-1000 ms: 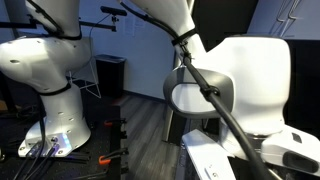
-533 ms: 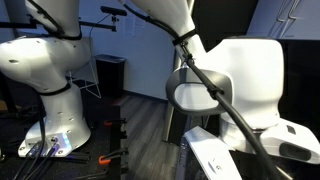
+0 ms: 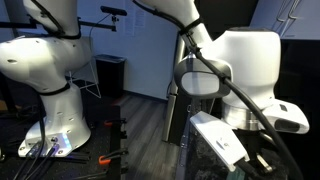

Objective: Move the pump bottle to the left, open the right door of the cabinet above the microwave

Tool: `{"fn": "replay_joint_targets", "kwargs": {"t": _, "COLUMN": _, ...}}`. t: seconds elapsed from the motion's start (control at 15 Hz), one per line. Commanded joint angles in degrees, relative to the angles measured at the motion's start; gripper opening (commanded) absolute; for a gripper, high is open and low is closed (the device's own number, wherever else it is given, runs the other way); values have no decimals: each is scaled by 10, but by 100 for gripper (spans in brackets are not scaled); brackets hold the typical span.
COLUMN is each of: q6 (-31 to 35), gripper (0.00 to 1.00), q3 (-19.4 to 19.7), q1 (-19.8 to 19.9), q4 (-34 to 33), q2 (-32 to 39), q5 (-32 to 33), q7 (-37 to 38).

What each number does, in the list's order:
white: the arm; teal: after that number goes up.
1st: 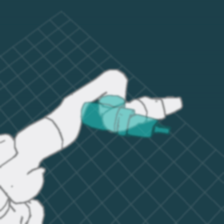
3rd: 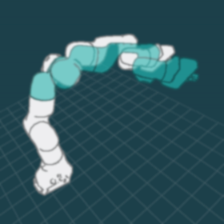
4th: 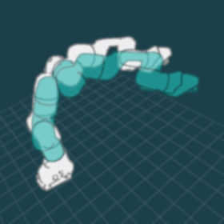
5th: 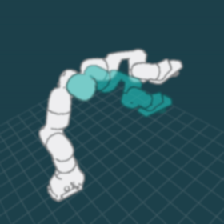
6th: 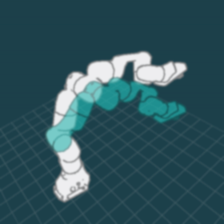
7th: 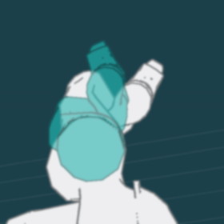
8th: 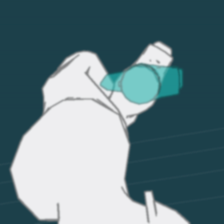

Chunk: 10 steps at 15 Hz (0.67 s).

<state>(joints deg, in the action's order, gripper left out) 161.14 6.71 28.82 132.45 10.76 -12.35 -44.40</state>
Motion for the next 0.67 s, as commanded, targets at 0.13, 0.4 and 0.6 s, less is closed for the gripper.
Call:
{"fn": "replay_joint_targets", "kwargs": {"t": 0.13, "q6": -118, "gripper": 20, "q3": 11, "q1": -34, "q4": -26, "q2": -28, "q5": 4, "q7": 4}}
{"fn": "replay_joint_targets", "kwargs": {"t": 0.4, "q6": -118, "gripper": 45, "q3": 24, "q1": -49, "q4": -23, "q2": -15, "q5": -3, "q7": -5}}
{"fn": "replay_joint_targets", "kwargs": {"t": 0.6, "q6": -119, "gripper": 45, "q3": 25, "q1": -48, "q4": -23, "q2": -16, "q5": -2, "q7": -4}}
